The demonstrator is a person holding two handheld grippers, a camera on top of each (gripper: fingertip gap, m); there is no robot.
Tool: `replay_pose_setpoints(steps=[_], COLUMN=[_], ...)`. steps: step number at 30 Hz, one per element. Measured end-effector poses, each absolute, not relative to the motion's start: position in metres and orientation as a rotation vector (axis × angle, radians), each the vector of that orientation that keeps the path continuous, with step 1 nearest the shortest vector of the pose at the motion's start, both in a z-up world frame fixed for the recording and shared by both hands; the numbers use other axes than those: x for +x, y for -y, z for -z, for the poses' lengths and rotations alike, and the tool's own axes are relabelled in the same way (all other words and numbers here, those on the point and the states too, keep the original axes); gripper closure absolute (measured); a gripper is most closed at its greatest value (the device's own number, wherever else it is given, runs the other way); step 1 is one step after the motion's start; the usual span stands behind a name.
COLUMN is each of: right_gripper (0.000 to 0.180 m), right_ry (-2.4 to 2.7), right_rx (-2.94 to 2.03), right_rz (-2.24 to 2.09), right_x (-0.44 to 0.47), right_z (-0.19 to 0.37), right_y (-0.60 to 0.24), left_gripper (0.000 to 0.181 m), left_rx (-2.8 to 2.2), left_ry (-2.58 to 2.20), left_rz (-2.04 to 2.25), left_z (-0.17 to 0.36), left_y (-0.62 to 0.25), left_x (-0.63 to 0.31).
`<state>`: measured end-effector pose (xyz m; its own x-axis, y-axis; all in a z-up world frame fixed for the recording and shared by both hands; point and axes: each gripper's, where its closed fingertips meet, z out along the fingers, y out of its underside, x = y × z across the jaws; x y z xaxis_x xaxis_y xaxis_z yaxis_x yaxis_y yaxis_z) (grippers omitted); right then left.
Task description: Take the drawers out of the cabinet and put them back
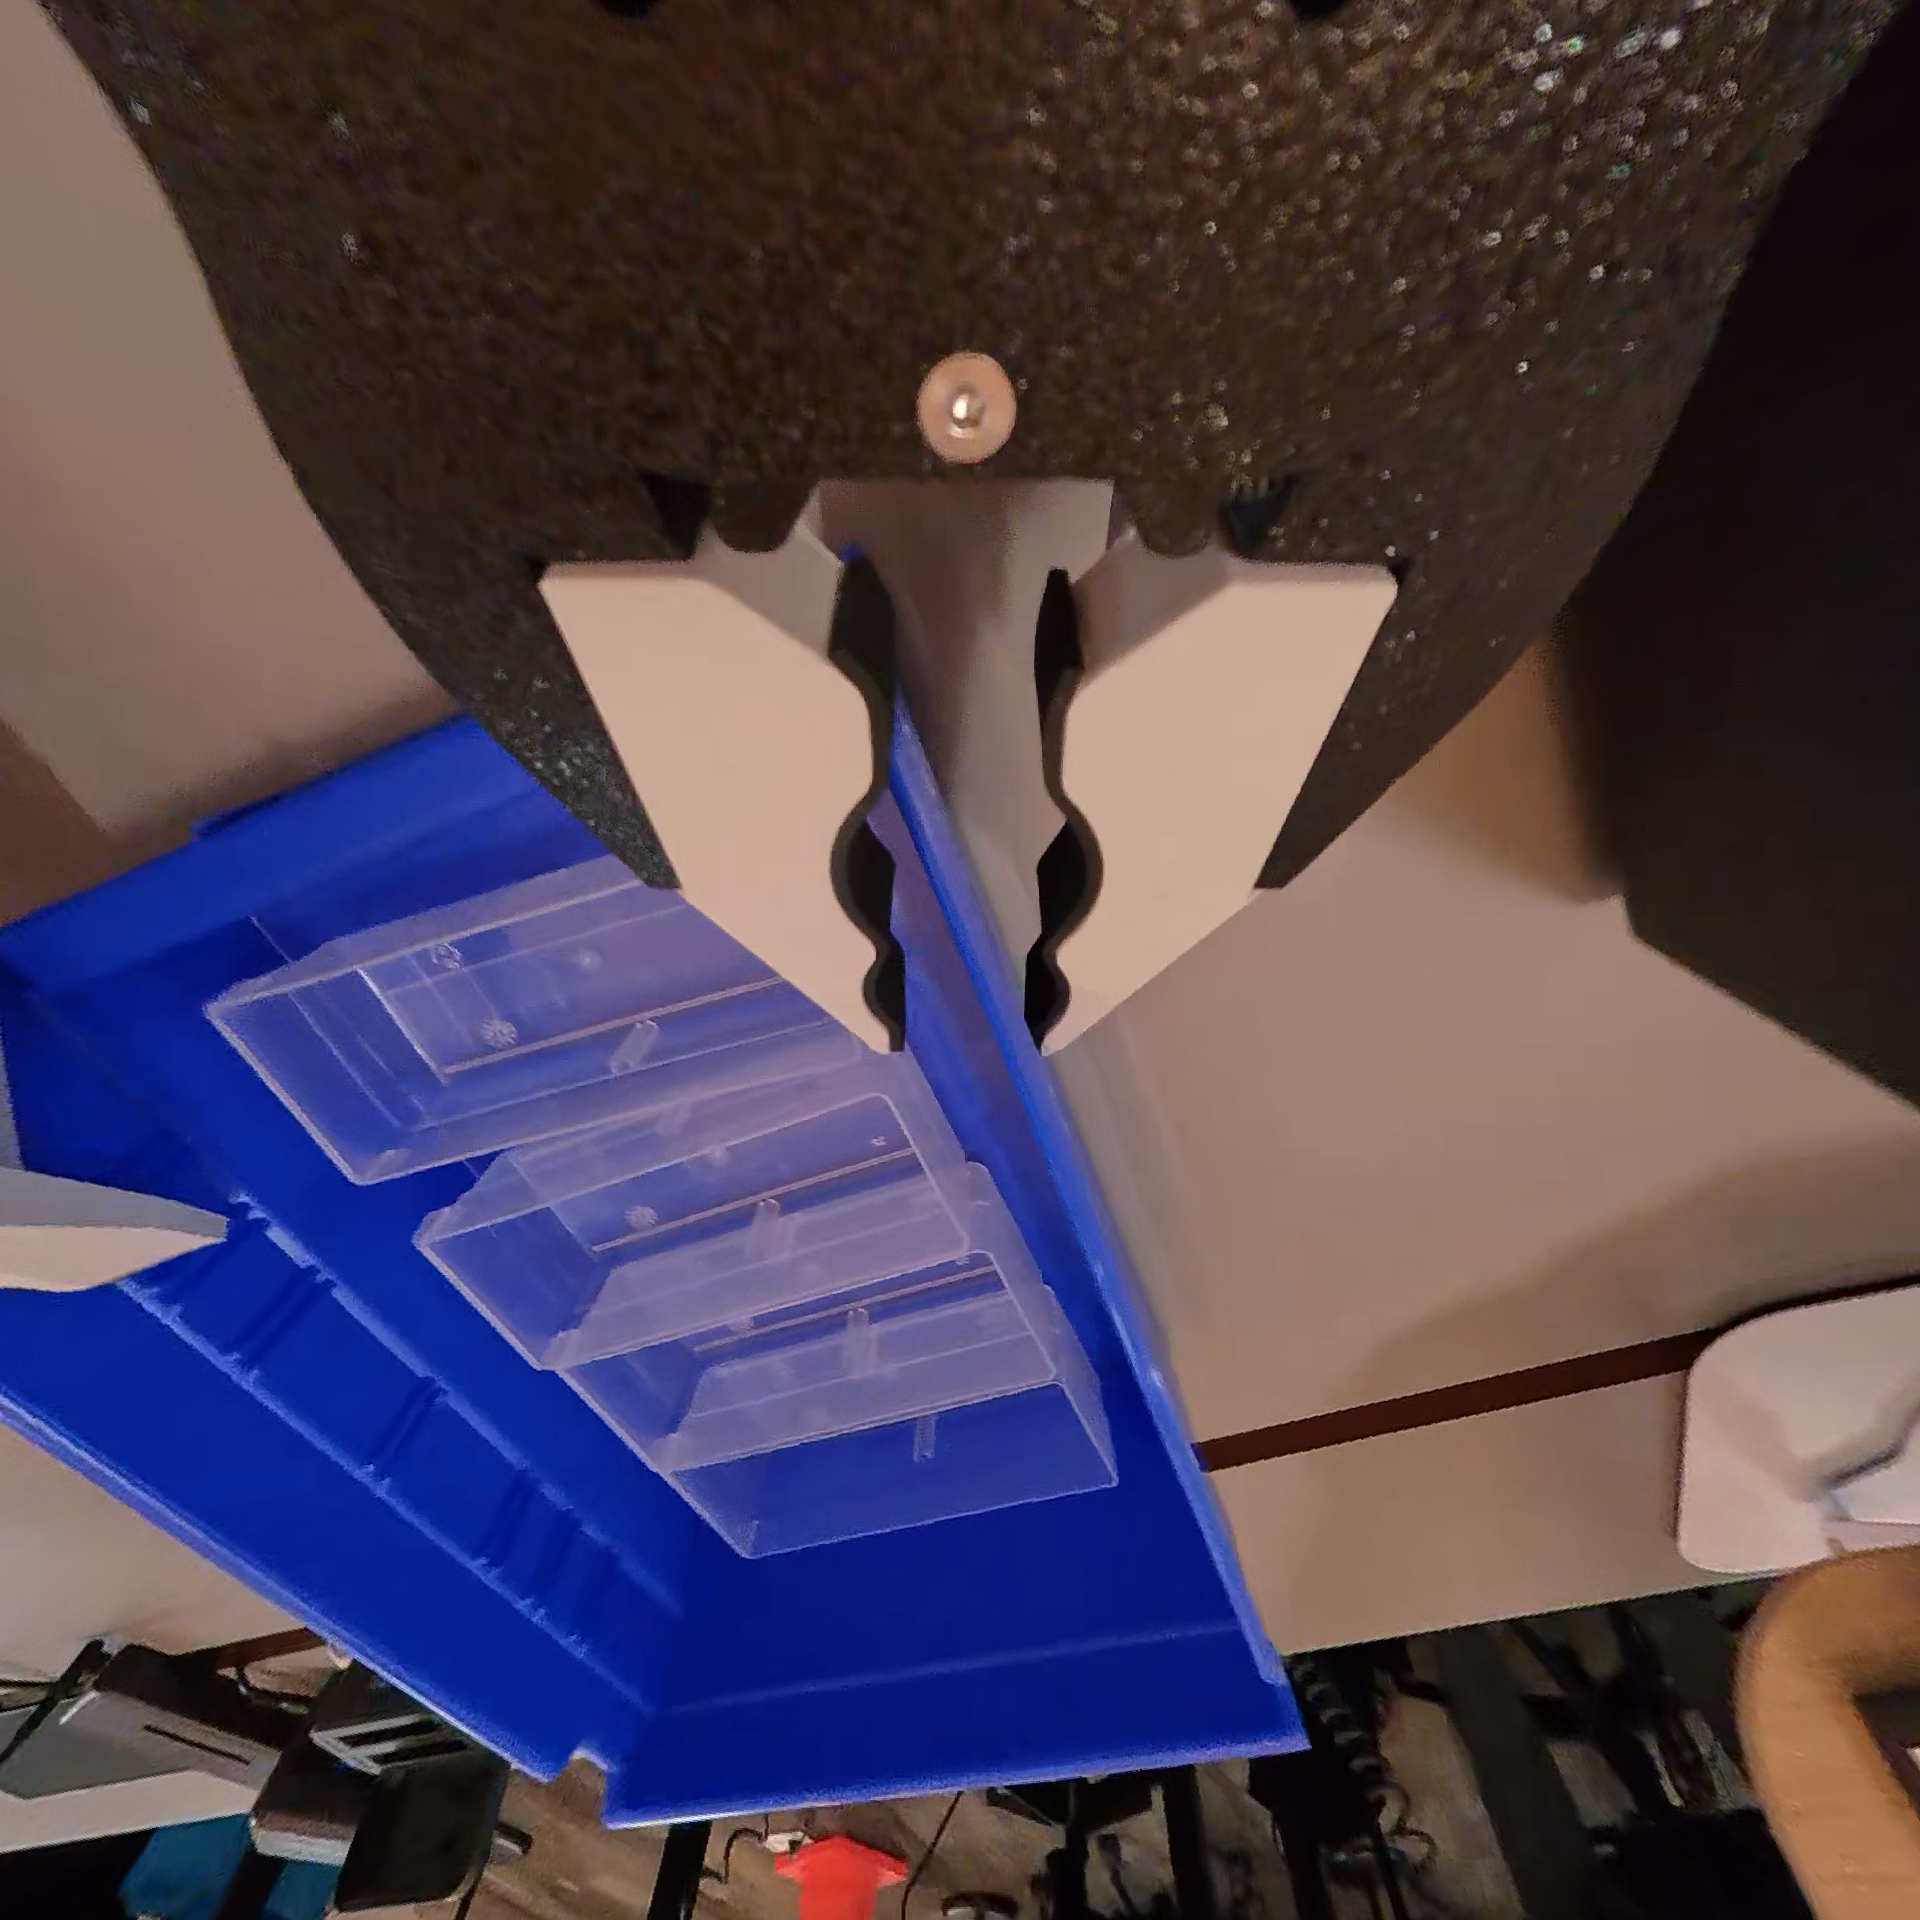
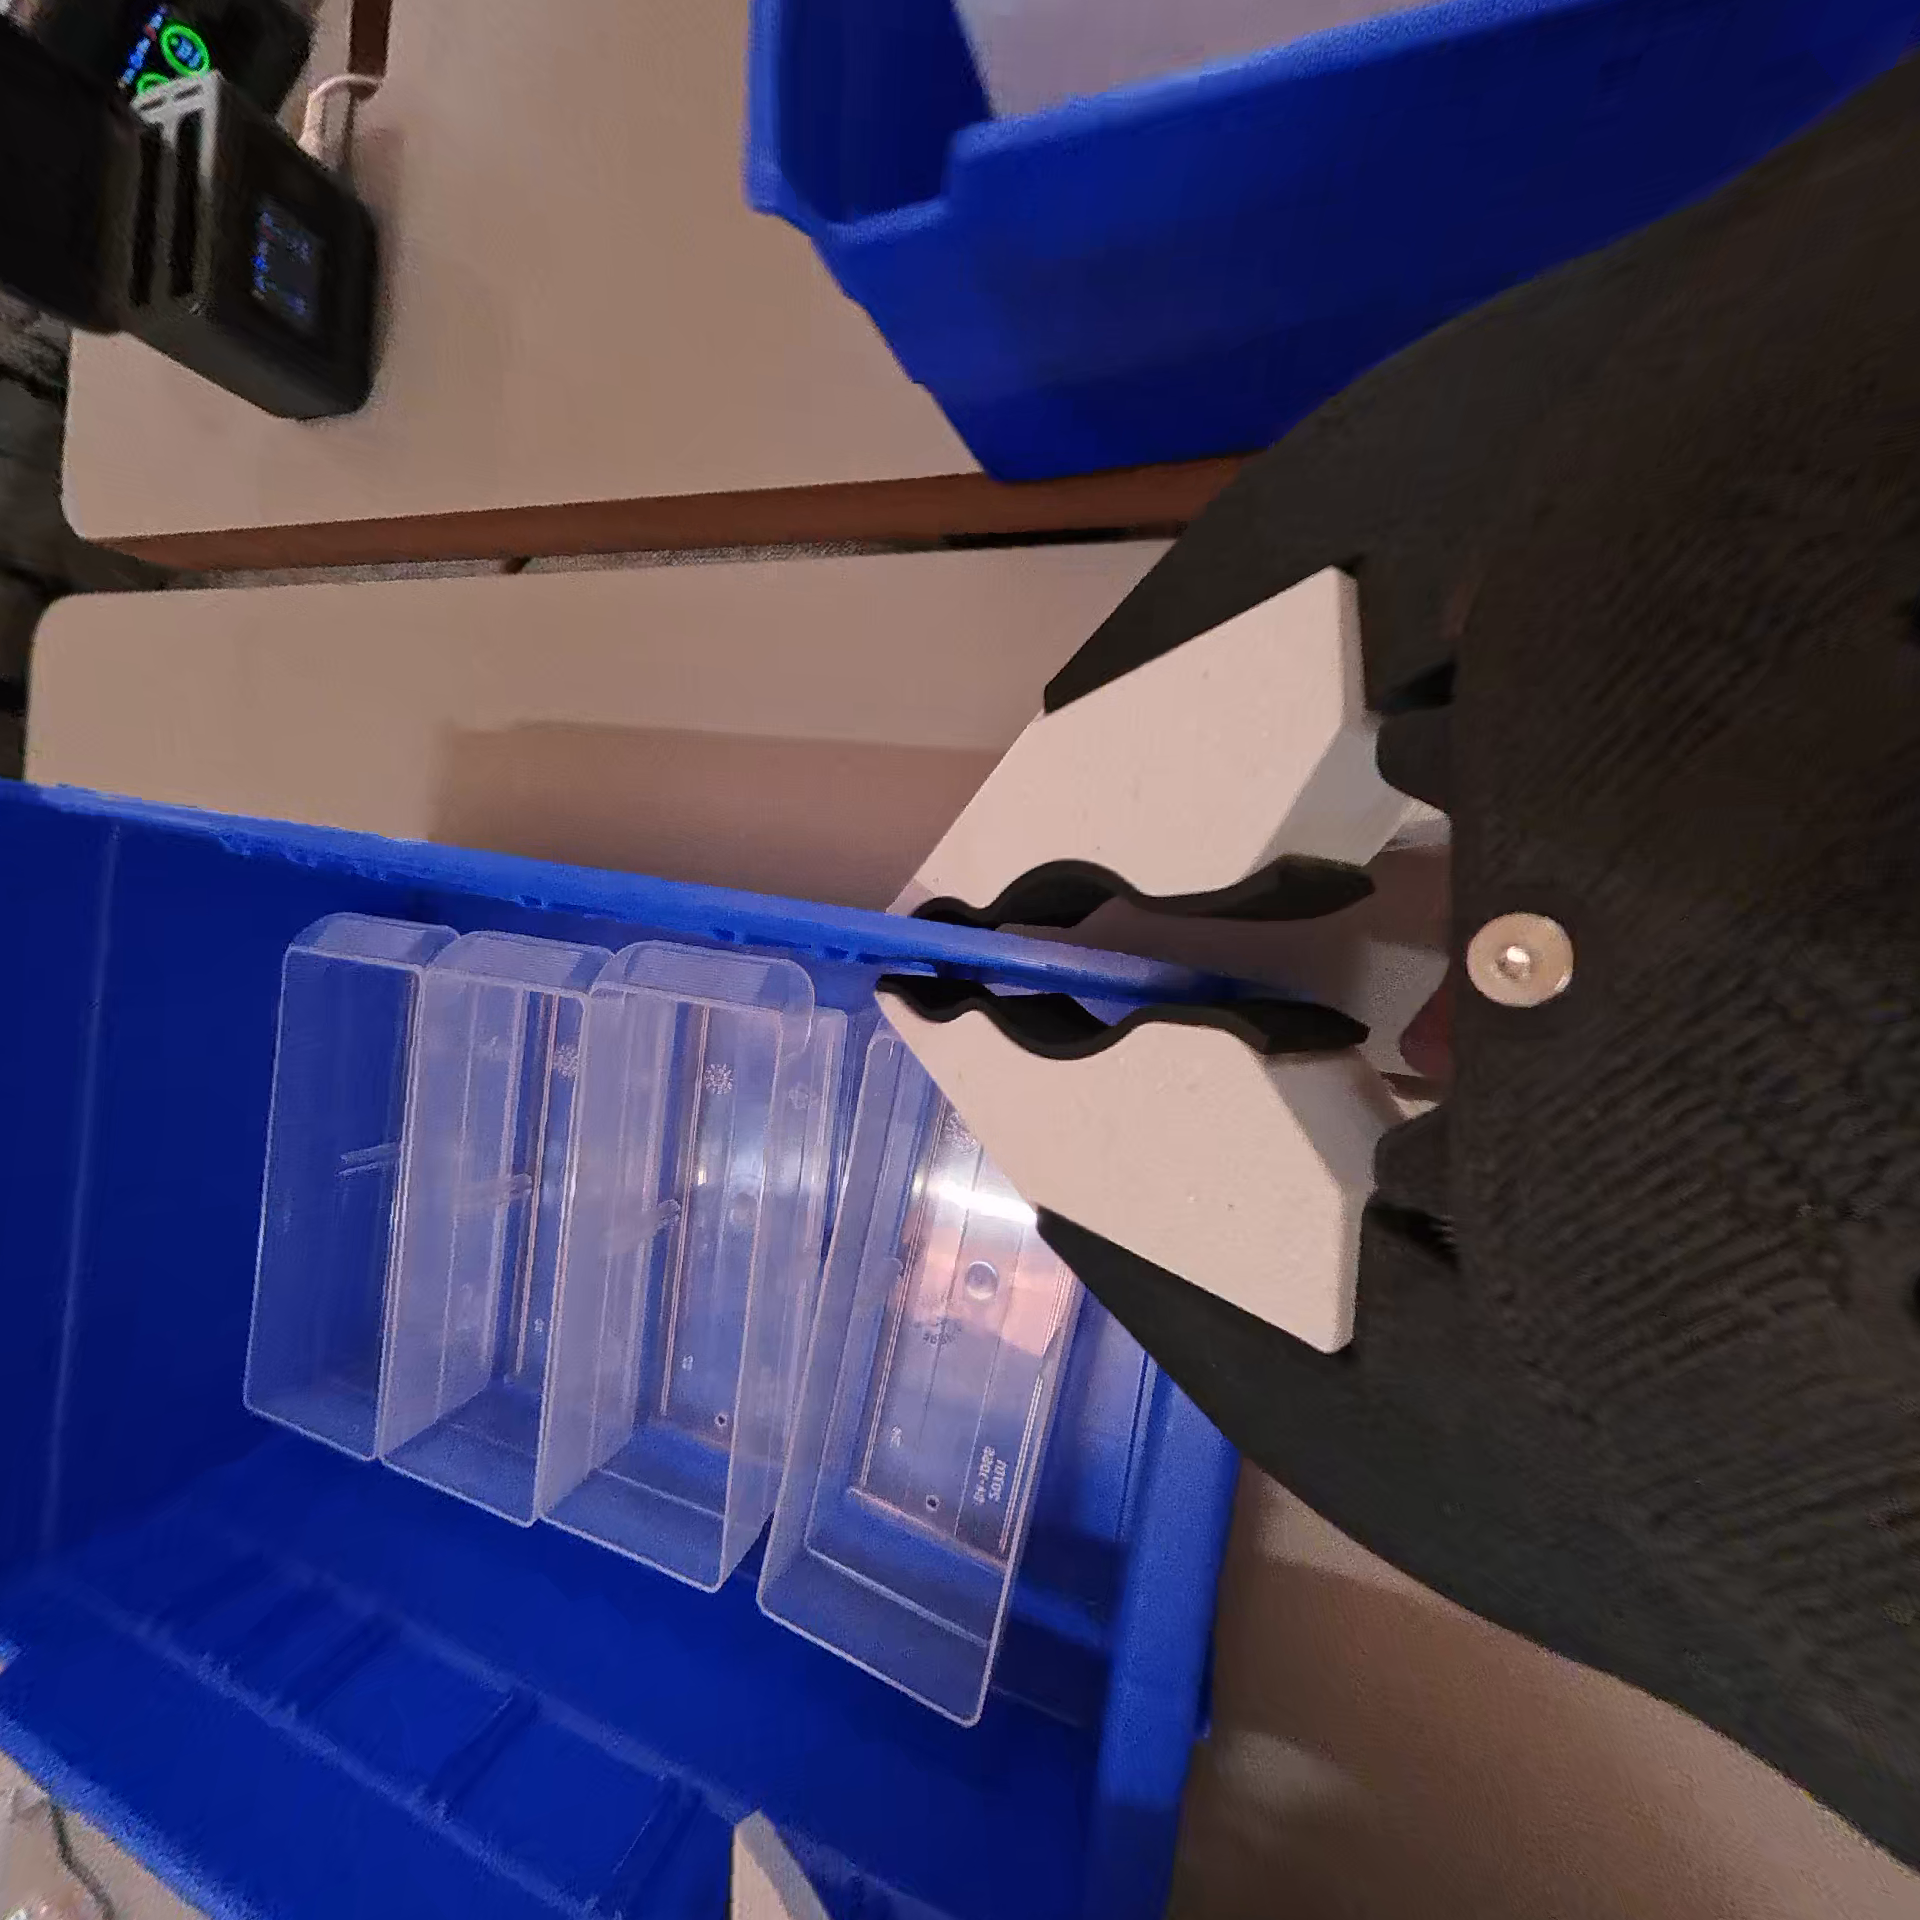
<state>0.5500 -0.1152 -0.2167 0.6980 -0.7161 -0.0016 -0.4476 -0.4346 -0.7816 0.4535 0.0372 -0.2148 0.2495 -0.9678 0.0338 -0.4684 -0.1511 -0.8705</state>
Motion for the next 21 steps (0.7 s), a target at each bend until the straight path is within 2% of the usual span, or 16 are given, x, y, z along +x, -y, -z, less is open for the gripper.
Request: replay_pose_setpoints(steps=[10,18,21], right_gripper=[0.174,0.171,0.167], right_ry=[-0.993,-0.994,-0.963], right_rx=[-2.006,-1.971,-1.96], right_rz=[0.544,0.522,0.507], right_x=[0.407,0.314,0.297], right_z=[0.215,0.214,0.214], right_y=[0.153,0.158,0.154], left_gripper=[0.172,0.169,0.163], left_rx=[-1.607,-1.563,-1.564], left_ry=[-1.414,-1.454,-1.46], left_rz=[0.865,0.929,0.943], left_z=[0.21,0.208,0.208], left_y=[-0.023,-0.016,-0.018], left_x=[0.349,0.261,0.242])
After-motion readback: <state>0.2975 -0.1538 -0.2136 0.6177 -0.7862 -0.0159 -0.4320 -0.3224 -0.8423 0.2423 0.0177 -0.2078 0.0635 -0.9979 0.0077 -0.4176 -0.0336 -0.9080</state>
